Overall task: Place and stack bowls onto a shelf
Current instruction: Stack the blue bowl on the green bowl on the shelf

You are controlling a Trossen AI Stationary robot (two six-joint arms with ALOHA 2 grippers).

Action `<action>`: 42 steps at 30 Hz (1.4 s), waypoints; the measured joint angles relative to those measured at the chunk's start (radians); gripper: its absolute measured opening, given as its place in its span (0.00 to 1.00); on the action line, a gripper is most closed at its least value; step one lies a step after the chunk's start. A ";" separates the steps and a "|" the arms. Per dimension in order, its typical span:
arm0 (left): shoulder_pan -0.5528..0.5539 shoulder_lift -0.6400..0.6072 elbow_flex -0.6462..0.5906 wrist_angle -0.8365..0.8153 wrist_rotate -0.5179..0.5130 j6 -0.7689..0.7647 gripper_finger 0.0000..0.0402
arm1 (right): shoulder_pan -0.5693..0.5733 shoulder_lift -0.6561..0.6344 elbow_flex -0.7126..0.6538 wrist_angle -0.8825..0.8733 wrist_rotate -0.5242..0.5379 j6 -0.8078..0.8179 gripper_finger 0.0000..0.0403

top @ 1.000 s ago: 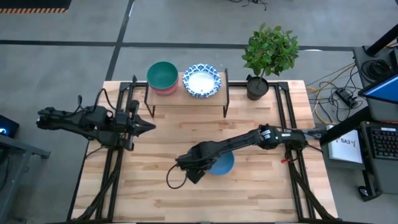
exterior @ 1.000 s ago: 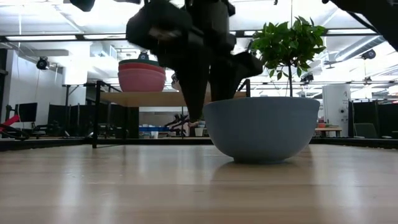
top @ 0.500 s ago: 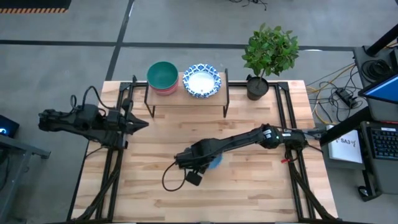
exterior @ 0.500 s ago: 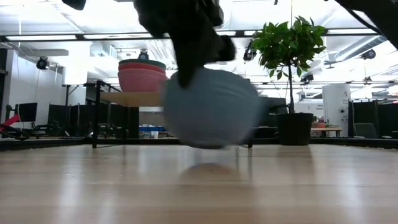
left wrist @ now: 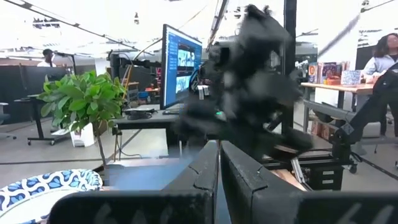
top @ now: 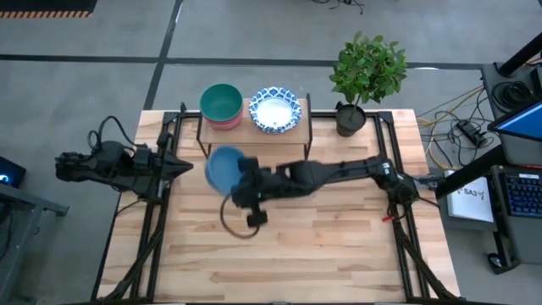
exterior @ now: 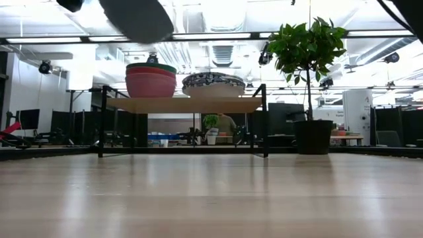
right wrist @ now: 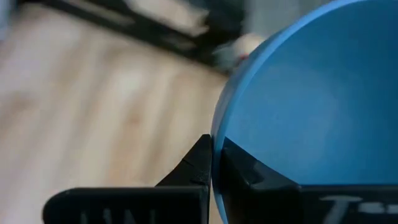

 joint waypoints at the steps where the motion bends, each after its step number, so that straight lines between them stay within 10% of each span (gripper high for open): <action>1: 0.000 -0.005 -0.002 -0.001 0.000 0.001 0.00 | -0.015 -0.006 0.000 0.029 0.030 -0.052 0.02; 20: 0.000 -0.028 -0.008 -0.009 0.000 0.033 0.00 | -0.336 -0.011 0.000 0.217 -0.007 -0.309 0.02; 42: 0.000 -0.029 -0.008 -0.021 -0.001 0.052 0.00 | -0.414 0.036 -0.005 0.296 -0.060 -0.344 0.02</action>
